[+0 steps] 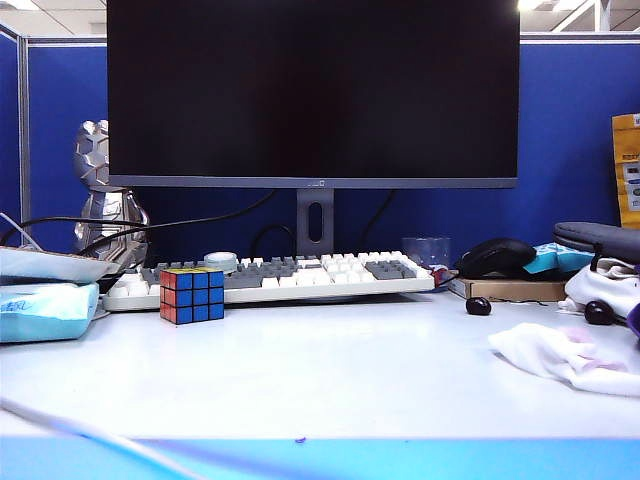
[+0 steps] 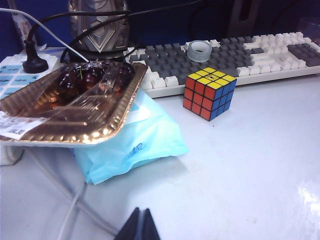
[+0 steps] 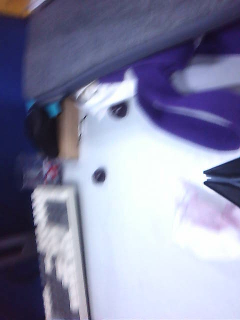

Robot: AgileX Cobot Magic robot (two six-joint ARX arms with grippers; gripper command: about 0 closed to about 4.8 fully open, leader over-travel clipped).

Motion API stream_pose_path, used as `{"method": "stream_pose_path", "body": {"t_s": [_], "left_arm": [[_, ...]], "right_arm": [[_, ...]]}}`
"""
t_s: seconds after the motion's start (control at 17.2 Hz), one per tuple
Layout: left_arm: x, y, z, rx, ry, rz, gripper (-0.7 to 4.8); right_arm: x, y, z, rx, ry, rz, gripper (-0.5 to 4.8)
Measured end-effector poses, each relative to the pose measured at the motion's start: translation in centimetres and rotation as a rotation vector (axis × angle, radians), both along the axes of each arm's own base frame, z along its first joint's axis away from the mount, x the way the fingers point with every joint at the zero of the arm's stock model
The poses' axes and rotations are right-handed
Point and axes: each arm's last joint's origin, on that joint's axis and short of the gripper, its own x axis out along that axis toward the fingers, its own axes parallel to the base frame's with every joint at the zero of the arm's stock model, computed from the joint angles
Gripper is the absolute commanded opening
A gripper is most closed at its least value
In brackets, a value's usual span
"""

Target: Use the wet wipes on the table to wipe the cherry juice off the table, then put the wipes back on the table.

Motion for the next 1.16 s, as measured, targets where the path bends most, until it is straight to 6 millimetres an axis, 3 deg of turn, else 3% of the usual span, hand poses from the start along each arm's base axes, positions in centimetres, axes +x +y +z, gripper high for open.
{"method": "stream_pose_path", "body": {"t_s": [0.35,1.16], "left_arm": [[0.0,0.0,0.0,0.0,0.0,0.0,-0.02],[0.0,0.0,0.0,0.0,0.0,0.0,-0.02]], "right_arm": [[0.5,-1.1,-2.1,0.025,0.062,-0.067,-0.07],[0.6,-1.2,-2.1,0.028,0.052,-0.07,-0.06]]}}
